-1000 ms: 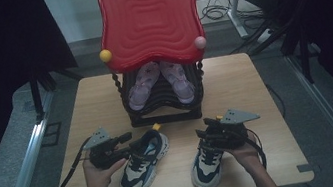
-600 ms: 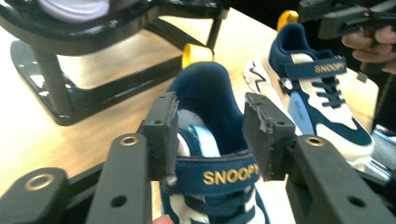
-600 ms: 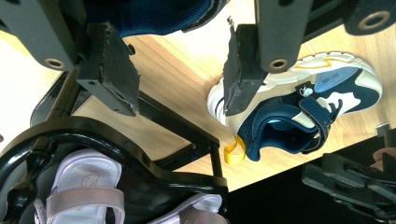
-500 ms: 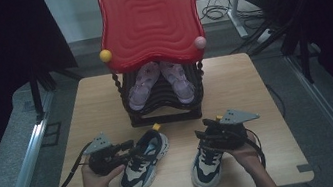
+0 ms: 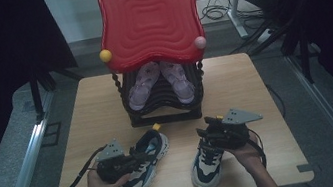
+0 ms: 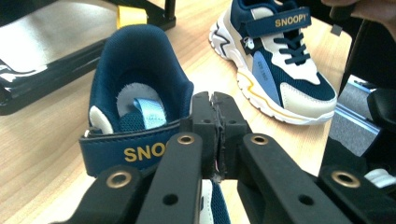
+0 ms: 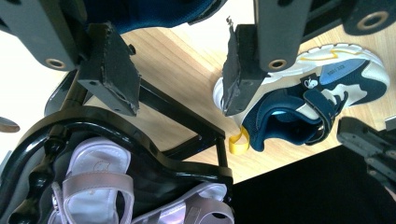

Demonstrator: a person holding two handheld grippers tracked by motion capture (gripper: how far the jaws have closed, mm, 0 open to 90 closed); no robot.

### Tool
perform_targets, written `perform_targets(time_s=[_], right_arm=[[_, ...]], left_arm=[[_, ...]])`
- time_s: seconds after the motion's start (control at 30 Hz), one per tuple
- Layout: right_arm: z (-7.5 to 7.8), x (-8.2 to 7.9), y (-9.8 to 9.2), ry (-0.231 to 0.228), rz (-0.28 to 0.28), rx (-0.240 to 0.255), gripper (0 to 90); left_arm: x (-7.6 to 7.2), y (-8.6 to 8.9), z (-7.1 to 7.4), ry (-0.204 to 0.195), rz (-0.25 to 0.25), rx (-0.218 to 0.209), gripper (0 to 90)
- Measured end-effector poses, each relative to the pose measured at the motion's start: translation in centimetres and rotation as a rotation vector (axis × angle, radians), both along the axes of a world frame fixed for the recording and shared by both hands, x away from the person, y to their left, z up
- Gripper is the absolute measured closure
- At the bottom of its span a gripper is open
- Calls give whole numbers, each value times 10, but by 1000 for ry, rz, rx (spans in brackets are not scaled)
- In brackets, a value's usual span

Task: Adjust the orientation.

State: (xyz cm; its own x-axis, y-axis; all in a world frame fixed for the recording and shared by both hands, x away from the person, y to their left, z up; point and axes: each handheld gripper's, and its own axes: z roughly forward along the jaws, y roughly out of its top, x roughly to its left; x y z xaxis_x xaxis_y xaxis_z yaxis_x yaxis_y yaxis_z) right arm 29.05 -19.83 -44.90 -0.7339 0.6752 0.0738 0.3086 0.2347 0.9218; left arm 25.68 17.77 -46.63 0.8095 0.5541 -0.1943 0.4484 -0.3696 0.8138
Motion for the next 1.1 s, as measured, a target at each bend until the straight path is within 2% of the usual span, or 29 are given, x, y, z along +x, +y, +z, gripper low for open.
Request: perform_targets(time_s=[0.5,0.83,1.07,1.1], right_arm=[[-3,2,-2,8,-15,-6,471],[-6,3,0,18,-20,-13,471],[-7,4,0,18,-21,-12,470],[-8,4,1,23,-18,-16,470]], left_arm=[[-2,-9,-5,24,-34,35,900],[-14,-20,-23,93,-84,90,899],[-21,-22,-34,117,-100,121,899],[-22,-22,-38,130,-97,123,899]])
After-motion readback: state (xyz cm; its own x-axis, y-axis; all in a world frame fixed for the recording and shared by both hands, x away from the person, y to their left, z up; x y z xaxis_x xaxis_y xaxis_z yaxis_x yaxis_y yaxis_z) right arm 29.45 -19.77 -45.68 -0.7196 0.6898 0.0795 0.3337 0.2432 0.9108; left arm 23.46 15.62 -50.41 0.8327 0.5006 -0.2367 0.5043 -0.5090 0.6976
